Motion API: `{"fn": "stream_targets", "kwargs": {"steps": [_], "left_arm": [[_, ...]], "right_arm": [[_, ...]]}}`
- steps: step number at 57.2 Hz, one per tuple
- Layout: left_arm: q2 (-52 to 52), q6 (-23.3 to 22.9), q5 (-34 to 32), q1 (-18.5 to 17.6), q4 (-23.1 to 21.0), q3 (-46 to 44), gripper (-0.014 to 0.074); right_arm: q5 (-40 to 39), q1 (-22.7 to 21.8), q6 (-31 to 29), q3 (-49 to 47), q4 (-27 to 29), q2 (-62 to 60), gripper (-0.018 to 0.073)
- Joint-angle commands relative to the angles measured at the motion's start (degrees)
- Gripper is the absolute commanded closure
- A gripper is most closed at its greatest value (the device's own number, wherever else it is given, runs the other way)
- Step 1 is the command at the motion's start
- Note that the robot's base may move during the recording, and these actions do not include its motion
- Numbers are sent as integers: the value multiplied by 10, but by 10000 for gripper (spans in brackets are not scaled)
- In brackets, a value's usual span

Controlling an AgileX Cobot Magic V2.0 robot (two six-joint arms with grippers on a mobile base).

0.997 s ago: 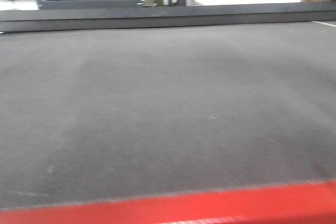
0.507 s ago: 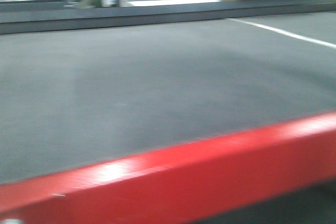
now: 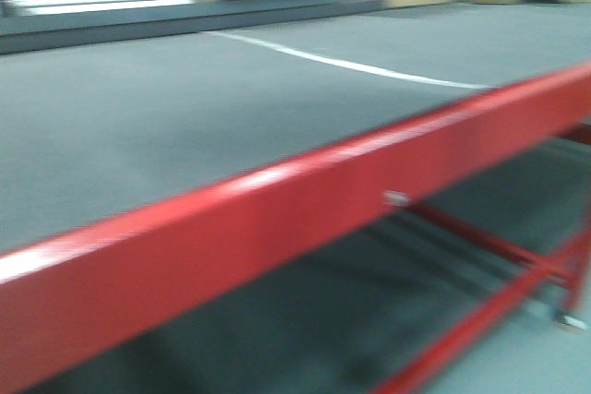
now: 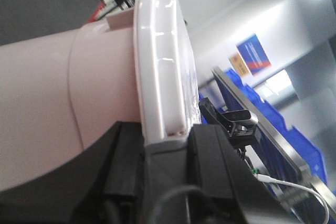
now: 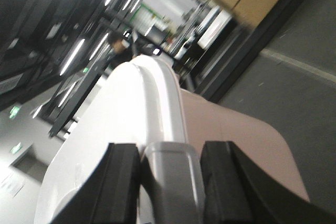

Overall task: Grab white bin and place on right shelf
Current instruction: 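Hold the bin raised and drive away from the table, then carry the bin while driving to the shelf of blue crates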

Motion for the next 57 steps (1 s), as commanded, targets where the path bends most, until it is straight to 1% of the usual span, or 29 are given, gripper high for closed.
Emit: {"fn": "stream_targets", "kwargs": {"steps": [1, 57], "left_arm": [[-31, 13, 80, -19, -90, -21, 713], [-31, 13, 76, -19, -90, -21, 713]], "right_arm": [[36, 11, -2, -19, 62, -27, 501], [35, 11, -2, -19, 62, -27, 501]]}}
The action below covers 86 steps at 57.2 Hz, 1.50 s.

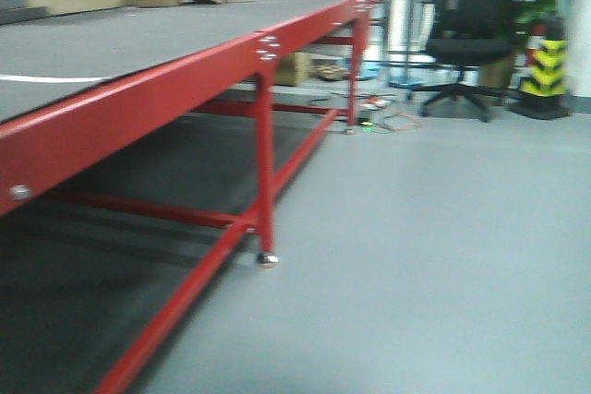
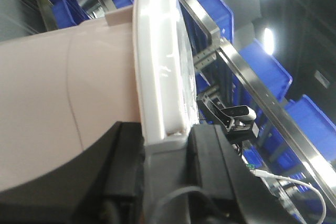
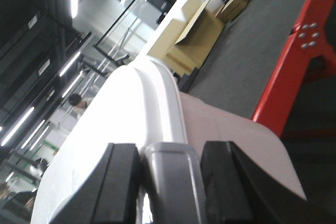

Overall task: Grab white bin and place on right shelf
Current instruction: 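Carry the bin while driving to the shelf of blue crates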

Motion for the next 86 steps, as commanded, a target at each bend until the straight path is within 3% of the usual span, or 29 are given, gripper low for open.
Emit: {"fn": "stream_targets", "kwargs": {"steps": [1, 86], "left_arm": [[-31, 16, 72, -17, -93, -21, 713], [-31, 16, 72, -17, -93, -21, 713]], "right_arm": [[44, 11, -2, -19, 62, -27, 501], [44, 11, -2, -19, 62, -27, 501]]}}
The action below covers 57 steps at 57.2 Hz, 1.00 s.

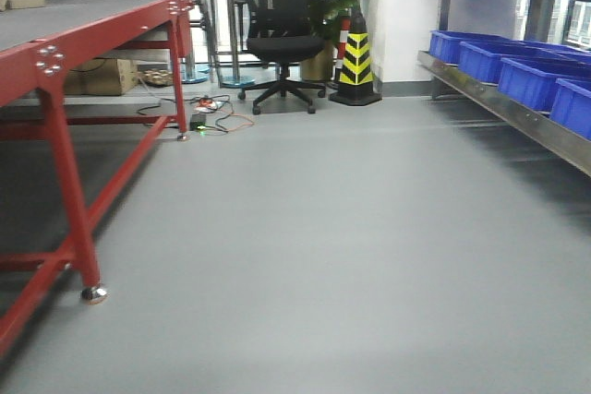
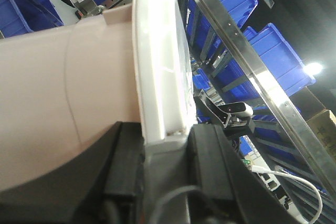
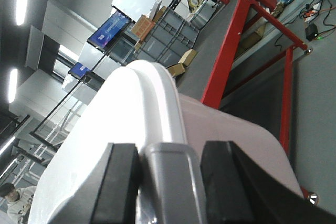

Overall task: Grab white bin and place on right shelf
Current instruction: 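Carry the bin while driving to the shelf of blue crates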

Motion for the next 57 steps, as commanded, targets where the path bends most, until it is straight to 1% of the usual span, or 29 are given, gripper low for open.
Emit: {"fn": "stream_targets", "kwargs": {"steps": [1, 57], "left_arm": [[-31, 16, 64, -17, -93, -21, 713], [-31, 16, 64, -17, -93, -21, 713]], "right_arm": [[46, 11, -2, -19, 62, -27, 501], [47, 11, -2, -19, 62, -27, 501]]}}
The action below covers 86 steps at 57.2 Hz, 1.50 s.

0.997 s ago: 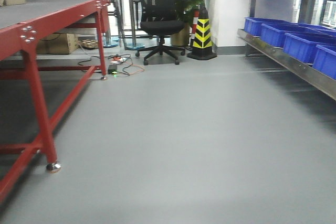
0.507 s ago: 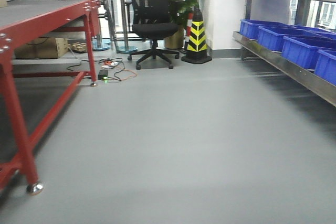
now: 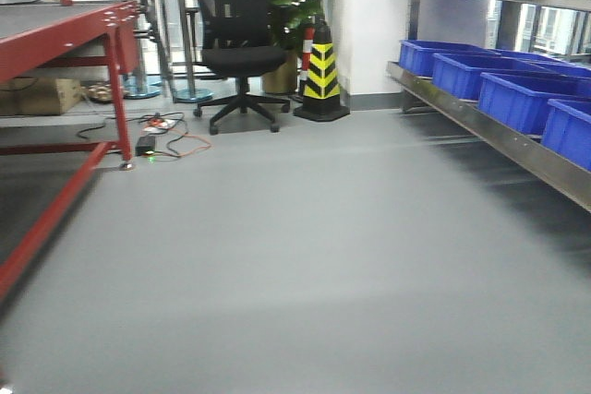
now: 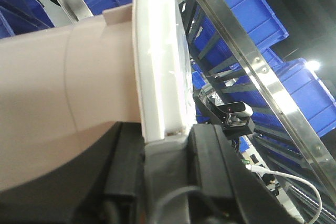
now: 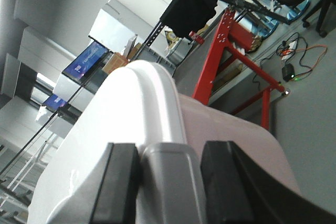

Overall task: Grab white bin and place on right shelf
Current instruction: 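Carry the bin while driving to the shelf of blue crates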

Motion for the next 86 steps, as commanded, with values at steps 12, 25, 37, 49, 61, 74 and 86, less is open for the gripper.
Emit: {"fn": "stream_targets", "kwargs": {"steps": [12, 25, 37, 49, 61, 74, 86], "left_arm": [[-31, 16, 63, -17, -93, -21, 713], [-31, 16, 63, -17, -93, -21, 713], [-31, 16, 61, -17, -93, -21, 713], [-31, 16, 61, -17, -93, -21, 713], [-31, 16, 61, -17, -93, -21, 713], [-31, 16, 61, -17, -93, -21, 713], [-31, 16, 61, -17, -93, -21, 713]], "right_arm": [[49, 11, -2, -19, 62, -27, 501], [49, 11, -2, -19, 62, -27, 501], [47, 11, -2, -19, 62, -27, 501], [47, 11, -2, -19, 62, -27, 501], [46, 11, -2, -19, 62, -27, 501], [45, 11, -2, -19, 62, -27, 501], [45, 11, -2, -19, 62, -27, 501]]}}
